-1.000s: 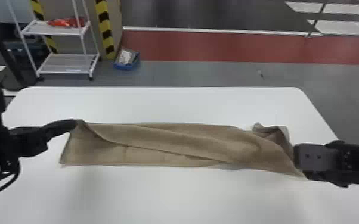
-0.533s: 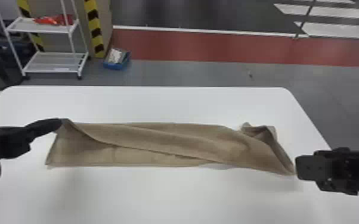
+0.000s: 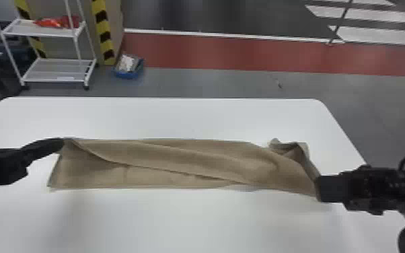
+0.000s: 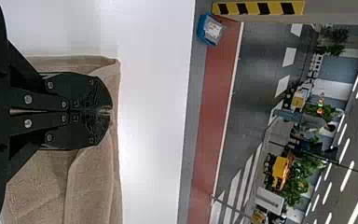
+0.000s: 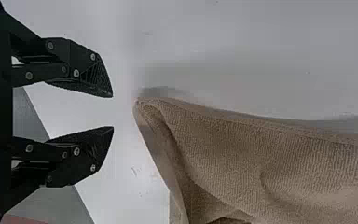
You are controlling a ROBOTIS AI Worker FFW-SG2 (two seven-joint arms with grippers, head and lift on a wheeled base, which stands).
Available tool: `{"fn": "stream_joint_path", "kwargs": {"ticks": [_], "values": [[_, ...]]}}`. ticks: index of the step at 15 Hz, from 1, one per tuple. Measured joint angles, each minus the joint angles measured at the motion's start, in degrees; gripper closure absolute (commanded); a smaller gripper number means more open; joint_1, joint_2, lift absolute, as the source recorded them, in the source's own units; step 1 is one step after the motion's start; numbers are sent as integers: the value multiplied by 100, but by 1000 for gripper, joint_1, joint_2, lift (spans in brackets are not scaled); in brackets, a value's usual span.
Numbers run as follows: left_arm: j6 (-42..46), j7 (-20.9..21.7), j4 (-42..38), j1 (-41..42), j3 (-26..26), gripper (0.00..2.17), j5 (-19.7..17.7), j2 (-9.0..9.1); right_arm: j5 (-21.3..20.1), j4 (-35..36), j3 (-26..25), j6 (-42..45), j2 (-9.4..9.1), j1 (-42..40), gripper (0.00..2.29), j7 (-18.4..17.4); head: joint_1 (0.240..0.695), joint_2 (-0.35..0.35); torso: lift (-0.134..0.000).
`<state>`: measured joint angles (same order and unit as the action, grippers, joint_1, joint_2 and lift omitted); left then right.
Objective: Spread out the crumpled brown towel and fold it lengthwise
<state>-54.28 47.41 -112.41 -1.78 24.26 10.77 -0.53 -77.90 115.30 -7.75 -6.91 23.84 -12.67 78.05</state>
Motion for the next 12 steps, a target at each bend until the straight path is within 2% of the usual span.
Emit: {"fn": "stream_joint_path", "kwargs": {"ticks": [12], "values": [[0, 31, -24, 80, 77, 1261, -24, 0, -335, -706, 509, -136, -51, 472, 765, 0, 695, -86, -124]]}}
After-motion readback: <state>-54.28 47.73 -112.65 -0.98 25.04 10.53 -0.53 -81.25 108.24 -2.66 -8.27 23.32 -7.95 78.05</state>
